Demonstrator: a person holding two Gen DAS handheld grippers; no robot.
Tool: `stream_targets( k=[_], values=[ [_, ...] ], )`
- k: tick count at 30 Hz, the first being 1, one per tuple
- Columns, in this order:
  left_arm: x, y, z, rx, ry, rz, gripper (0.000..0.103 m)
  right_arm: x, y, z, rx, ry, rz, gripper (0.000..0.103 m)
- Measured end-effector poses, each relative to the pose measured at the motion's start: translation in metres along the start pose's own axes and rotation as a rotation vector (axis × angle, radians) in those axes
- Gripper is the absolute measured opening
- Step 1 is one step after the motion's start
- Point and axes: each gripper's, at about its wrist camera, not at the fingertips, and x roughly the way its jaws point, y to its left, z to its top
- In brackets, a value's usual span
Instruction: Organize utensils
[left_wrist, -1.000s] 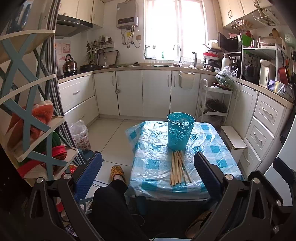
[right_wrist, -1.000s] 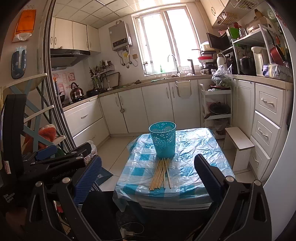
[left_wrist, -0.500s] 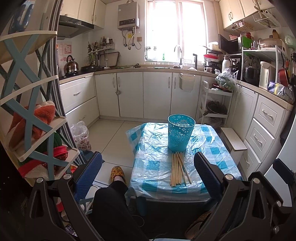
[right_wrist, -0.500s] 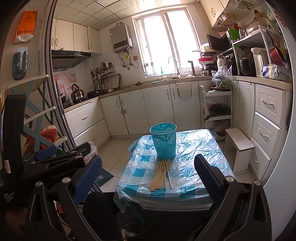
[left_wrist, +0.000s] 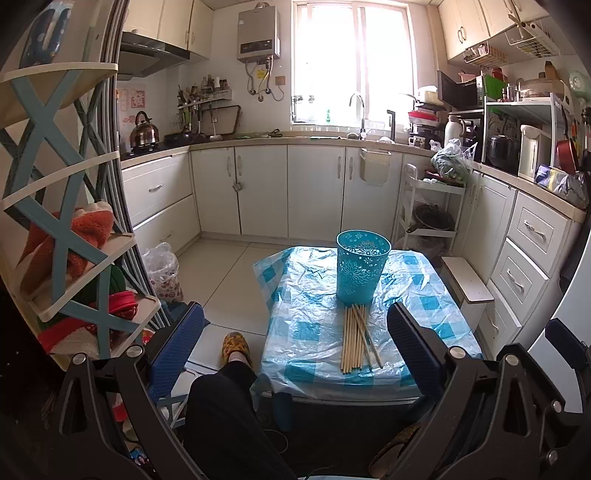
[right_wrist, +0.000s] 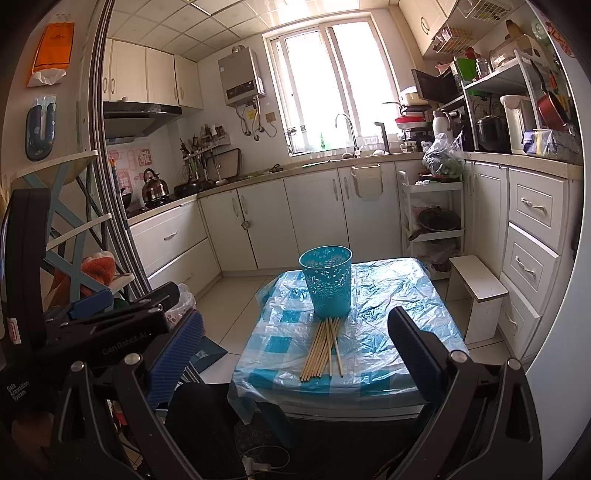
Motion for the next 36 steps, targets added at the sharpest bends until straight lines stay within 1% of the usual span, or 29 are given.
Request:
stream_targets(
  k=[26,36],
  values=[
    [-0.0008,-0.0005,-0.0019,-0.002,0.003,-0.001,0.095,0.0012,-0.0015,-0.0036,0.005,0.001,0.000,0.096],
    [0.0032,-0.0074,-0.0047,0.008,0.024,0.010,0.095,0.0066,0.0017,-0.0070,0.026,0.012,0.014,0.096]
  ],
)
